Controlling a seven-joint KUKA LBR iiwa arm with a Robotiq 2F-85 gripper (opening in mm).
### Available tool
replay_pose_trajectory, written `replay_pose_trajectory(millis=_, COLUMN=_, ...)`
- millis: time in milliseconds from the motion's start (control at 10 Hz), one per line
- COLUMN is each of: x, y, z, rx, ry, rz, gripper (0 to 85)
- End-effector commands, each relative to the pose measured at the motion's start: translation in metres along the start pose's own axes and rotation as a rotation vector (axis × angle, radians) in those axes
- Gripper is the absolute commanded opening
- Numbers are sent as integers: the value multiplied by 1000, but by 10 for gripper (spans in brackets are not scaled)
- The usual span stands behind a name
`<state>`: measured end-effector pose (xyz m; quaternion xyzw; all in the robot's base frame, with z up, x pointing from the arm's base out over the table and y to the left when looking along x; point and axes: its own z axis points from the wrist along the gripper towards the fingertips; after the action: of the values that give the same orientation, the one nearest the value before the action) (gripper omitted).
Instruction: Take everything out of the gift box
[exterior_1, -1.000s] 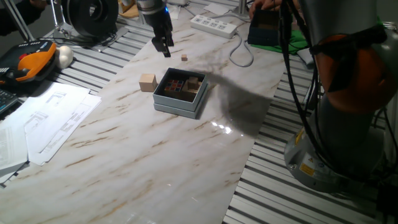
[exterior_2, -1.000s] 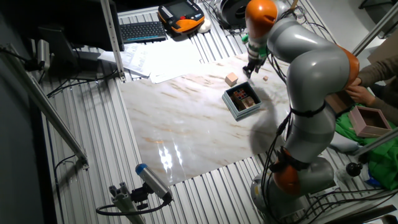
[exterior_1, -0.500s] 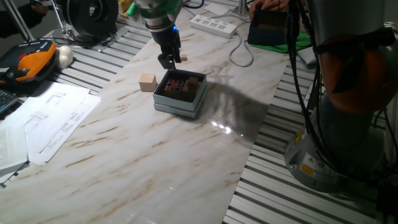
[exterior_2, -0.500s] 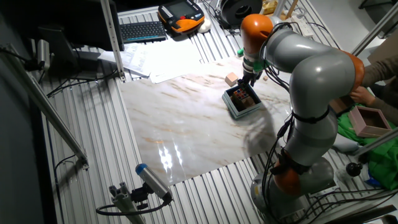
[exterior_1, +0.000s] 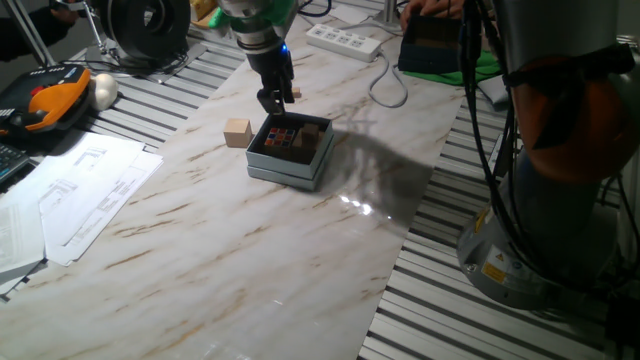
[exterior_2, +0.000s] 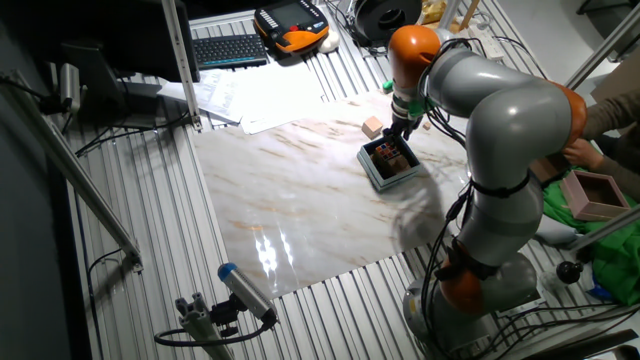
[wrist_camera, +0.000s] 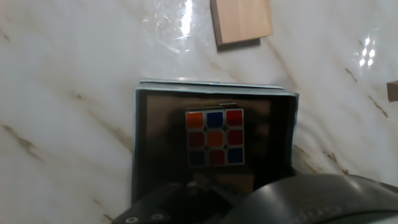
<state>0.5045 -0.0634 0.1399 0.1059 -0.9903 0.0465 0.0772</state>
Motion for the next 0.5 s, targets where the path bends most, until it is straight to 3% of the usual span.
replay_pose_trajectory(millis=0, x=-1, y=1, z=0, rx=-4, ry=-7, rz=-1, gripper=510)
replay_pose_trajectory(millis=100, x=-1, y=1, z=-1, rx=-4, ry=-27, rz=-2, gripper=680)
replay_pose_trajectory(millis=200, x=-1, y=1, z=-1, rx=-22, ry=-97, rz=8, gripper=680)
replay_pose_trajectory(millis=300, x=-1, y=1, z=-1, rx=-35, ry=-94, rz=14, gripper=680)
replay_pose_trajectory(millis=400, x=-1, y=1, z=-1, rx=-21, ry=-59, rz=19, gripper=680)
